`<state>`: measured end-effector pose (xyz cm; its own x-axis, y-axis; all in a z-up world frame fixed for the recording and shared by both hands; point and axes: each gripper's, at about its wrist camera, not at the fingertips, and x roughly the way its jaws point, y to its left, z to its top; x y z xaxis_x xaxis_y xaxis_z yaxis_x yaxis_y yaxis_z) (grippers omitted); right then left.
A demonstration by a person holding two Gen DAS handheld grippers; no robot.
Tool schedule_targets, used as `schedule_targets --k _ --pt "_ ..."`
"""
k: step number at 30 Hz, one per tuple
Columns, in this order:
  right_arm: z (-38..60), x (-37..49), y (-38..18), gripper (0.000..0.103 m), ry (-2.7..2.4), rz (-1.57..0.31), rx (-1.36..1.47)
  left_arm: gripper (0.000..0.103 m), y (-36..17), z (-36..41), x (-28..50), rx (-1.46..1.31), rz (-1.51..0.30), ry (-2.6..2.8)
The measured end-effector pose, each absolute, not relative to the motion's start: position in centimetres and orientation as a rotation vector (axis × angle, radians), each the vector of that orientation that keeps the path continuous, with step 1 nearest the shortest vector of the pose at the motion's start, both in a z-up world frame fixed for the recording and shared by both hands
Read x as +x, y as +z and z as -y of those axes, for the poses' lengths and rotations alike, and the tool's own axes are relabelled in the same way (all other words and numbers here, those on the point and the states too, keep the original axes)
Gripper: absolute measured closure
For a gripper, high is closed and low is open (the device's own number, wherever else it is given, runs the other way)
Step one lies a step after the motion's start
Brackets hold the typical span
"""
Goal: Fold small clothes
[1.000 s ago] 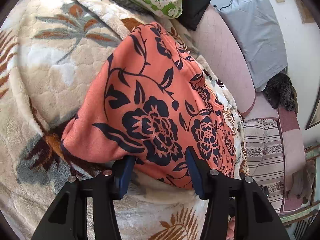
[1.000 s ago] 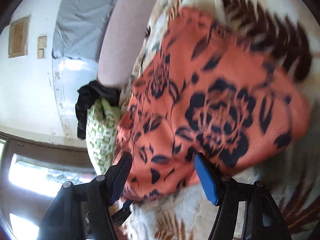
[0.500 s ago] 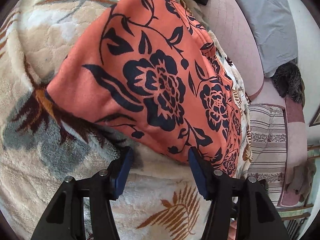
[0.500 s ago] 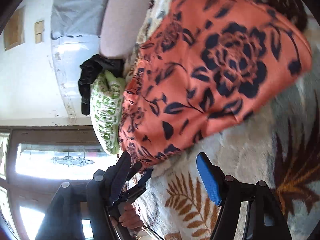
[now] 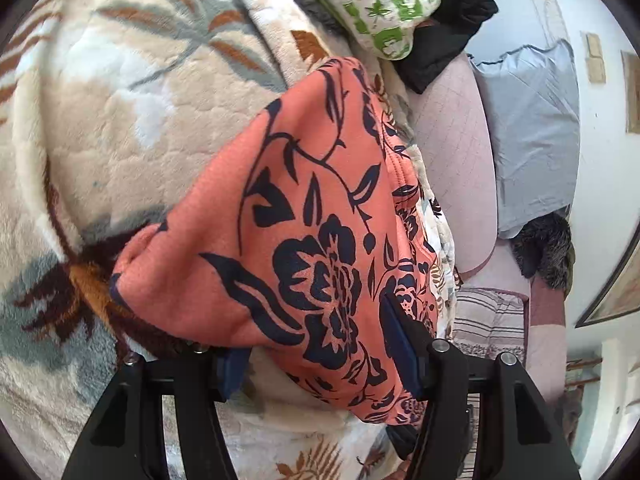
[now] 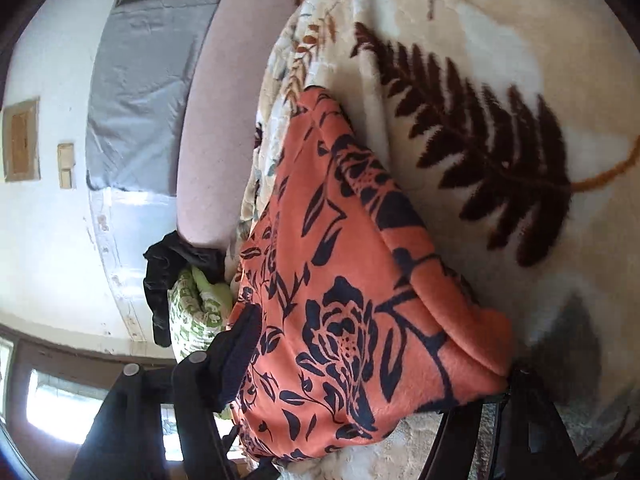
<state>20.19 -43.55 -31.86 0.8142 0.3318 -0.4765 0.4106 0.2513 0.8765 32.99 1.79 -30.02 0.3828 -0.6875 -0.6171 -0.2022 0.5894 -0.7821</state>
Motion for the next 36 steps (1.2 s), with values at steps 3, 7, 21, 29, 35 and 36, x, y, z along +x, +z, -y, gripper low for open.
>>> schedule_targets --k 3,7,21,29,35,36 --pt "42.7 20.9 -31.2 0.044 -0.021 -0.663 1.26 0.044 -28.9 -0.5 32.3 -0.837 -1.102 -0.366" --pt "42.2 20.9 -30.0 0.076 -0.064 -0.692 1.11 0.06 -29.0 0.3 31.9 -0.694 -1.139 -0.311" --pt "40.3 22.1 -29.0 0.079 -0.077 -0.702 1.004 0.08 -29.4 -1.4 32.5 -0.728 -1.078 -0.264" --pt "38.9 21.1 -25.2 0.083 -0.106 -0.619 0.832 0.088 -25.5 -0.2 29.9 -0.572 -0.965 -0.297" --pt "38.9 17.0 -24.0 0.084 -0.118 -0.61 0.811 0.089 -24.2 -1.5 23.0 -0.563 -0.971 -0.303" --pt "38.8 15.9 -24.0 0.084 -0.124 -0.623 0.813 0.089 -24.5 -1.7 21.3 -0.565 -0.982 -0.297"
